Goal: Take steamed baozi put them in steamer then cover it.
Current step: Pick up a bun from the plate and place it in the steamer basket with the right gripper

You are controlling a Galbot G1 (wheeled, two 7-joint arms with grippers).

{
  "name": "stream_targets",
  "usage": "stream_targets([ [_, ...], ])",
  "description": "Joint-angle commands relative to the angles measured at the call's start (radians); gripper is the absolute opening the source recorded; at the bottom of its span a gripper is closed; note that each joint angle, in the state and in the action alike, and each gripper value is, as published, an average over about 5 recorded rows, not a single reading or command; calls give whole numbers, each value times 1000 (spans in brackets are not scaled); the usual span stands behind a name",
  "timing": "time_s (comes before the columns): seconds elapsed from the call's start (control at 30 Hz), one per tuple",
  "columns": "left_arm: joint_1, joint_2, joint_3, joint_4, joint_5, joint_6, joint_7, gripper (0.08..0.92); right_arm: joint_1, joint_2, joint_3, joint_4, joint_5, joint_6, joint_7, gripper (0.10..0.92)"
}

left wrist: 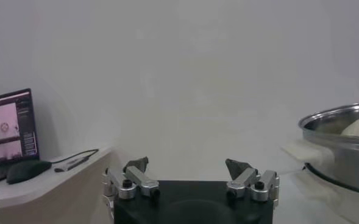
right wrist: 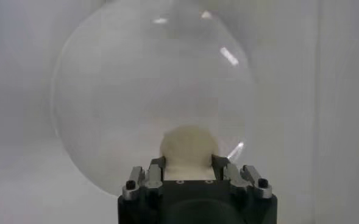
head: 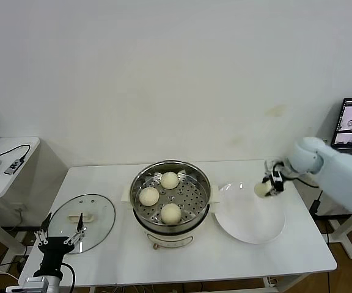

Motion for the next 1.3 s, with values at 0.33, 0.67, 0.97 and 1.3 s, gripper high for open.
stream_targets([
  [0.33, -1, 7, 2, 6, -3, 0, 0, 823, 487, 278, -369, 179, 552, -264, 167, 501],
  [0.67, -6, 1, 2, 14, -4, -2, -1, 823, 388, 418, -353, 140, 637, -357, 244, 501],
  [0.97, -3, -3, -3, 17, -2, -5, -2, 823, 275, 456, -361, 78, 570, -358, 258, 501],
  [1.3, -6, -2, 0, 25, -1, -7, -1, 823, 210, 444, -355, 48, 513, -357, 258, 505],
])
